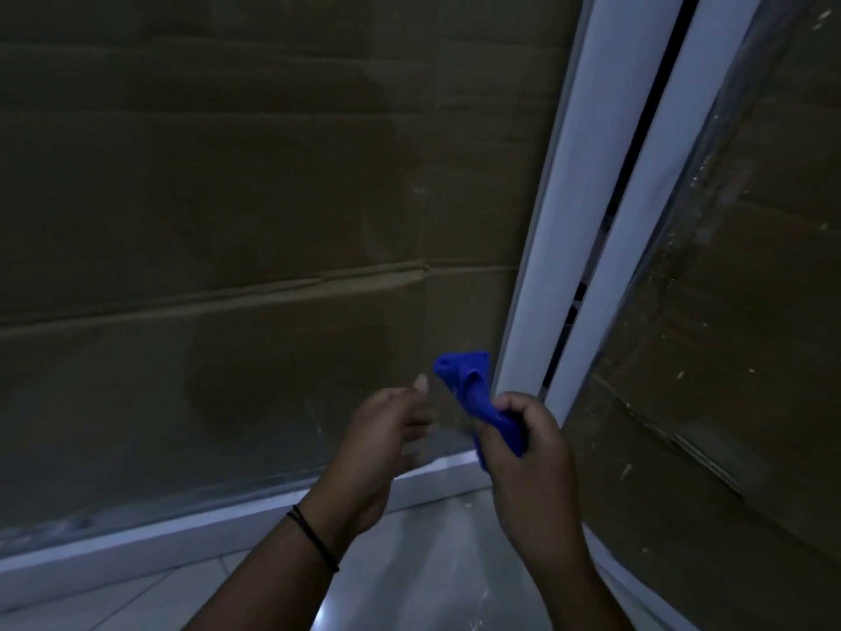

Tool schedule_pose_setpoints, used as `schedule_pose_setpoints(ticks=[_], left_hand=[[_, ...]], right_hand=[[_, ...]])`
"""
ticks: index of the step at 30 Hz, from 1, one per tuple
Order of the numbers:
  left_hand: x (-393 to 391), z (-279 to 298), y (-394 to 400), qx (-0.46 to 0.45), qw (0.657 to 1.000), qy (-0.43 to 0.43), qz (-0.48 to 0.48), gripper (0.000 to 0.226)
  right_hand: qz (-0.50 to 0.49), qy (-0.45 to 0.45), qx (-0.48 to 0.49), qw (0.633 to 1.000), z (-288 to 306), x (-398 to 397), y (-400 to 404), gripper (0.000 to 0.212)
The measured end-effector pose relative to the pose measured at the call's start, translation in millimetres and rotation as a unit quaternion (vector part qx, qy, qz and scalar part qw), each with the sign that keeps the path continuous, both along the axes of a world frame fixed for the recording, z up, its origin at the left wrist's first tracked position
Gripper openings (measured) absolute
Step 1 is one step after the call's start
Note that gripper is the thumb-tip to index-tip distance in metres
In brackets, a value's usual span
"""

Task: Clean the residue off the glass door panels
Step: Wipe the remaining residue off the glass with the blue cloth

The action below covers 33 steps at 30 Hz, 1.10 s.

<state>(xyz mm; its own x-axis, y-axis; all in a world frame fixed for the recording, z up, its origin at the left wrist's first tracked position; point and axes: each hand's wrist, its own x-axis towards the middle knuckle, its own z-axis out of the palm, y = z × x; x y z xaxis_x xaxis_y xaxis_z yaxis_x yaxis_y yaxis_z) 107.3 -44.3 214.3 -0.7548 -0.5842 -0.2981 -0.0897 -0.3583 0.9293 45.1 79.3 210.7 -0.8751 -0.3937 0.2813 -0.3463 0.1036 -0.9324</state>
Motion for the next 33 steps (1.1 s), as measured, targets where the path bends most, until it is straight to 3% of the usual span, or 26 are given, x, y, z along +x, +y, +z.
schedule_pose_setpoints(ticks=[2,4,7,10,13,16,19,21,25,27,30,32,33], left_hand=[[8,4,2,0.088,0.993,0.050,-0.066,0.047],[16,10,5,0.112,0.983,0.104,-0.101,0.048],[23,13,4,0.119,0.985,0.110,-0.063,0.044],[32,15,4,0.170,0.975,0.127,-0.064,0.044],[38,21,9,0.195,0.961,0.173,-0.093,0.043],[42,22,13,0.222,0.948,0.201,-0.110,0.046],[47,22,16,0.136,0.967,0.182,-0.114,0.038],[51,23,16,0.060,0.982,0.151,-0.098,0.031],[60,30,12,-0.021,0.993,0.101,-0.064,0.017],[64,35,11,-0.065,0.993,0.088,-0.048,0.018],[70,43,15,-0.142,0.987,0.075,-0.024,0.022],[74,47,17,-0.184,0.980,0.069,-0.012,0.021],[77,48,17,-0.198,0.978,0.064,-0.011,0.022]], right_hand=[[-0.006,0.162,0.046,0.986,2,10,0,0.039],[0.018,0.240,0.076,0.968,-2,18,2,0.032],[0.041,0.216,0.055,0.974,-6,28,7,0.018],[0.015,0.174,-0.004,0.985,-1,35,12,0.023],[0.045,0.207,0.043,0.976,8,39,12,0.040],[0.028,0.246,0.088,0.965,8,41,9,0.035],[0.033,0.164,0.046,0.985,18,45,8,0.015],[0.078,0.049,-0.015,0.996,29,49,9,0.020],[0.130,-0.158,-0.088,0.975,41,48,11,0.024],[0.125,-0.213,-0.084,0.965,44,49,12,0.021],[0.147,-0.173,-0.063,0.972,48,58,11,0.023],[0.137,-0.086,-0.020,0.987,48,64,9,0.032],[0.113,-0.037,-0.004,0.993,48,67,8,0.022]])
